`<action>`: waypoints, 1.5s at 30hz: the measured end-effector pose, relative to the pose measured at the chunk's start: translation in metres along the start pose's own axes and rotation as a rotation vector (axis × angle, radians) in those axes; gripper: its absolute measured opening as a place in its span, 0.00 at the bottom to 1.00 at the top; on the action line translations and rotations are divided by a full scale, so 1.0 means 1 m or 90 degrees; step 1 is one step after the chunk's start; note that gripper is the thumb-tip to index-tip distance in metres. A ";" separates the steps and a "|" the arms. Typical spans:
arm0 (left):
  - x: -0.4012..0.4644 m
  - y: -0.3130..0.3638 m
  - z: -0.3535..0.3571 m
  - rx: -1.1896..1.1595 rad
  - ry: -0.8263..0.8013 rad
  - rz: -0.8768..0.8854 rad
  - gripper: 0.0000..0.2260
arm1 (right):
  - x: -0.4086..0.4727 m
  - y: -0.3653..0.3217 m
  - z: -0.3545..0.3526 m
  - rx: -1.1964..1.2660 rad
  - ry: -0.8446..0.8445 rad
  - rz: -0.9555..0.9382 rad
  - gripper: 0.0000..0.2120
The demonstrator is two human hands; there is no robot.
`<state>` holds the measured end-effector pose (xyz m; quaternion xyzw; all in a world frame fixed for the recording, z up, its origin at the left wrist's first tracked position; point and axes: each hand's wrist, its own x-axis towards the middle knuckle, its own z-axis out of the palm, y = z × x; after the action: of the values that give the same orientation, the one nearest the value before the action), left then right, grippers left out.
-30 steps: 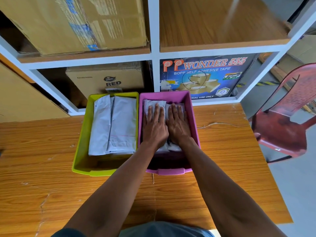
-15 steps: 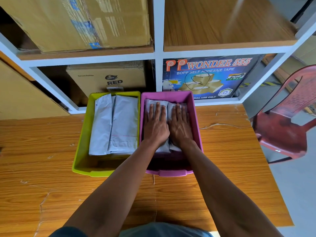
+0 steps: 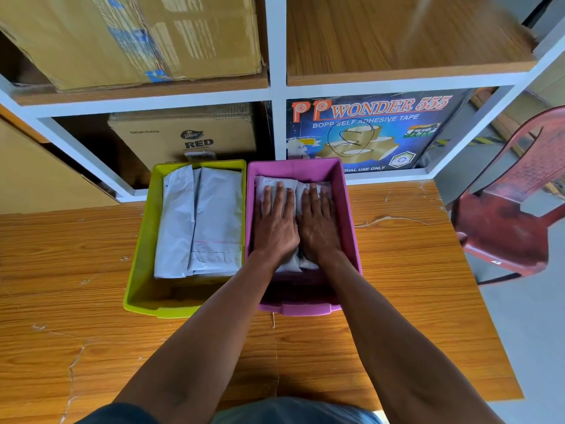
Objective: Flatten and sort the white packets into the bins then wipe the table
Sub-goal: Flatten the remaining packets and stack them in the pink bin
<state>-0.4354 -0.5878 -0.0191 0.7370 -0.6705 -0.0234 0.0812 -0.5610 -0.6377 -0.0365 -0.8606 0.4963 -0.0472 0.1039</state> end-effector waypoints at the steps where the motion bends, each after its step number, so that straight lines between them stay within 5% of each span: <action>1: 0.000 0.000 0.000 0.002 -0.003 0.000 0.31 | 0.000 0.000 0.001 0.003 0.000 -0.001 0.33; 18: 0.001 0.009 -0.027 -0.040 -0.083 -0.011 0.30 | -0.002 0.002 -0.017 0.054 -0.048 -0.008 0.31; 22: -0.007 0.012 -0.060 -0.083 -0.035 0.008 0.28 | -0.007 -0.005 -0.036 0.085 0.009 0.026 0.32; 26: -0.025 0.003 -0.087 -0.165 0.077 -0.006 0.26 | -0.017 -0.024 -0.053 0.114 0.149 0.001 0.22; 30: -0.060 -0.020 -0.115 -0.172 0.149 -0.055 0.18 | -0.025 -0.065 -0.058 0.127 0.201 -0.020 0.21; 45: -0.254 -0.221 -0.142 -0.062 0.241 -0.278 0.19 | -0.086 -0.320 -0.034 0.144 0.290 -0.233 0.15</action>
<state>-0.2232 -0.3042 0.0688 0.8506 -0.4668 0.0655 0.2331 -0.3405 -0.4124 0.0707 -0.8860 0.3355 -0.3113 0.0750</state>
